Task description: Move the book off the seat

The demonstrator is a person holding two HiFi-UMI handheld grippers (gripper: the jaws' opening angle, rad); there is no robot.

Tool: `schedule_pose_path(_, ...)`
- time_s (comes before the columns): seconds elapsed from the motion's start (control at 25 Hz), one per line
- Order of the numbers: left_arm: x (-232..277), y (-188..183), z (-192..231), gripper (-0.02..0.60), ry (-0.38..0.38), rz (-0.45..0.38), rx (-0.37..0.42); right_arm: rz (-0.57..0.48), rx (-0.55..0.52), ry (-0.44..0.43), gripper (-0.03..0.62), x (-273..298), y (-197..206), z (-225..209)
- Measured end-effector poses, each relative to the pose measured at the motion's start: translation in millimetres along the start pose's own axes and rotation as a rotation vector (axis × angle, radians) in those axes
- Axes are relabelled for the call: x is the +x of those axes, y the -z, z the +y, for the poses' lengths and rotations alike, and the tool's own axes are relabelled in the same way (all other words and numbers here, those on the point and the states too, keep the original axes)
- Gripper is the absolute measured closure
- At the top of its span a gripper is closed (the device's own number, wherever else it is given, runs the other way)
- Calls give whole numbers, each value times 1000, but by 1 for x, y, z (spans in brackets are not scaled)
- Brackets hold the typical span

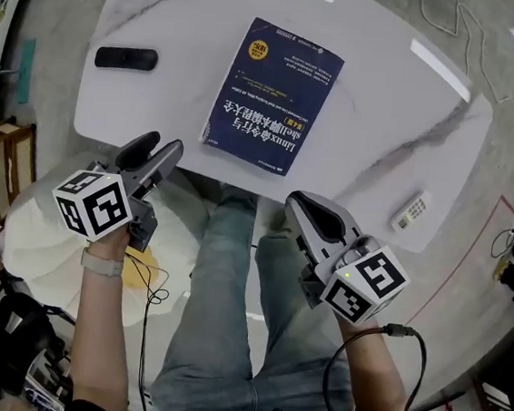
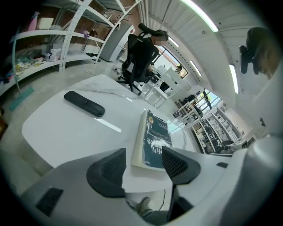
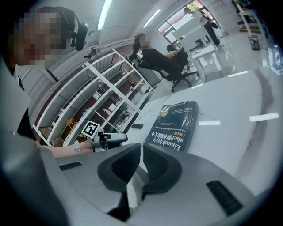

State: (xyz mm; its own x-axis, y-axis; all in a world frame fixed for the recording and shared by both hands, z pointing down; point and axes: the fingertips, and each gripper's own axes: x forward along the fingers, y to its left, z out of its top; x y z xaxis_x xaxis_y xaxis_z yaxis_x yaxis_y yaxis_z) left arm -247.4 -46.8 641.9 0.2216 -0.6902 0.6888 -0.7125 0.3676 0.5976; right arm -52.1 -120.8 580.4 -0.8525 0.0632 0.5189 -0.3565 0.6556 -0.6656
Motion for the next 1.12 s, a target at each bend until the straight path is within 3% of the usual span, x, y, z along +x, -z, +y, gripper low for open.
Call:
schedule_pose_path(0.08, -10, 14, -20, 325, 5, -16, 8, 4, -16, -9, 580, -11, 4, 3)
schedule_pose_path(0.28, -34, 36, -73, 381, -27, -75, 123, -25, -42, -39, 580, -38, 6, 19)
schedule_pose_path(0.52, -63, 30, -147, 570, -1, -222, 164, -68, -107, -64, 580, -77, -11, 49)
schedule_pose_path(0.72, -91, 21, -196, 577, -23, -248, 197, -109, -163, -70, 580, -114, -41, 71)
schedule_pose_path(0.96, -125, 5, -263, 577, 66, -251, 196, -135, -237, -71, 580, -156, -84, 100)
schedule_pose_path(1.12, -156, -13, -298, 577, 62, -296, 244, -179, -253, -60, 581, -187, -112, 118)
